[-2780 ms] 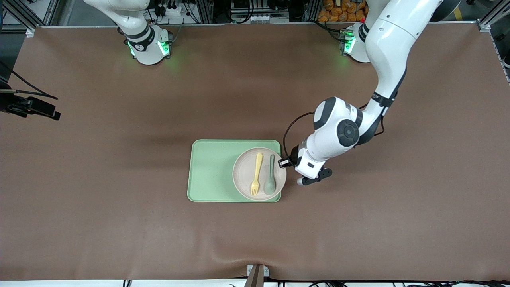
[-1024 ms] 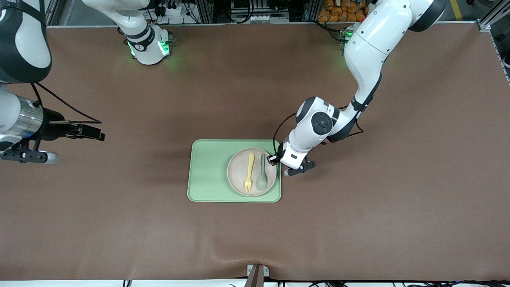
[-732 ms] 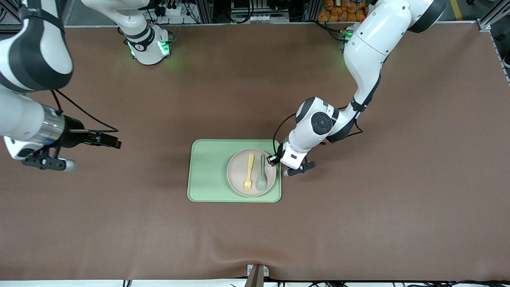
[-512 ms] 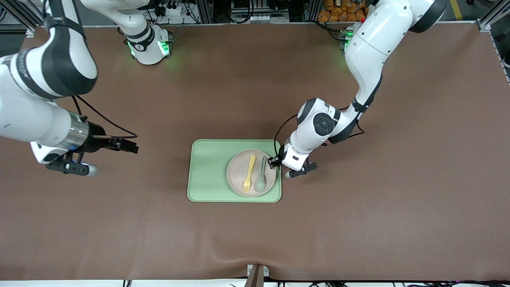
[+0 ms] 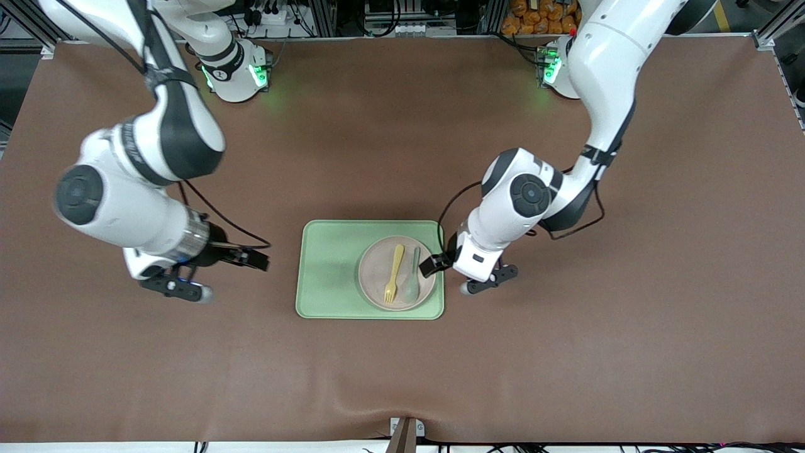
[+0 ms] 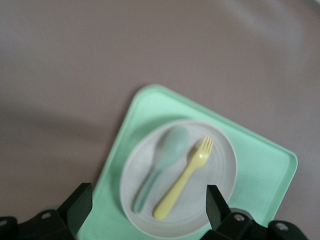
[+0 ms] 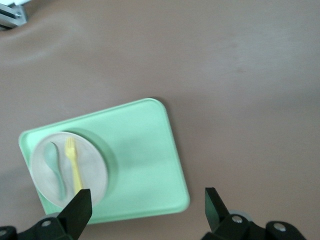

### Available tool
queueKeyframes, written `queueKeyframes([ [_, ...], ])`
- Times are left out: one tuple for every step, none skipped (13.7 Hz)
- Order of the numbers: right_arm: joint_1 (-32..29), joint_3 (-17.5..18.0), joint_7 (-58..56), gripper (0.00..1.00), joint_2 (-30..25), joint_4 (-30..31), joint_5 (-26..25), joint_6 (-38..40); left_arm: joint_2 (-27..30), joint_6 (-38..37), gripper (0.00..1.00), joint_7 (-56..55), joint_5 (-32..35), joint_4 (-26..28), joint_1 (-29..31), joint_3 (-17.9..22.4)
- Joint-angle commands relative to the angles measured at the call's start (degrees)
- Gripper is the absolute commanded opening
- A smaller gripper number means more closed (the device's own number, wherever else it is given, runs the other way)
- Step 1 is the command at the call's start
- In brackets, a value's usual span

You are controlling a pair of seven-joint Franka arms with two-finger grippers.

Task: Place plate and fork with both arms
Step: 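Raise the left gripper away while the right gripper moves over the fork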

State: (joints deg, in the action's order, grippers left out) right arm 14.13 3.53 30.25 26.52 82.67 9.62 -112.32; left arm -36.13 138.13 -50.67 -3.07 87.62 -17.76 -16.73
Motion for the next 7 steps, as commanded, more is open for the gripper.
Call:
queueKeyframes([
  [3.69,-0.02,4.37,1.00,8.52,-7.51,0.31,-4.37,6.31,-6.79,1.00,0.57,3.86,0.45,2.46,0.12],
  [5.28,-0.02,4.47,1.00,11.25,-8.83,0.23,-6.66,7.99,-10.91,1.00,2.75,4.04,-0.94,3.95,0.03],
  [6.86,-0.02,4.47,1.00,13.62,-9.71,0.05,-9.12,8.61,-16.87,1.00,5.65,4.04,-3.65,4.75,0.12],
  [8.53,-0.10,4.38,0.94,15.73,-10.24,-0.12,-12.37,8.70,-22.67,1.00,10.89,4.13,-6.64,5.37,0.21],
  [10.02,-0.19,4.99,0.91,17.58,-10.59,-0.13,-15.53,9.31,-26.47,1.00,14.86,4.13,-8.15,6.50,0.21],
  [10.73,-0.28,7.26,0.90,19.34,-10.86,-0.21,-18.00,10.10,-28.94,1.00,16.38,4.04,-8.34,7.47,0.29],
  [11.26,-0.28,8.84,0.88,21.53,-12.34,-0.21,-20.11,11.16,-31.49,1.00,17.18,3.95,-8.34,8.79,0.12],
])
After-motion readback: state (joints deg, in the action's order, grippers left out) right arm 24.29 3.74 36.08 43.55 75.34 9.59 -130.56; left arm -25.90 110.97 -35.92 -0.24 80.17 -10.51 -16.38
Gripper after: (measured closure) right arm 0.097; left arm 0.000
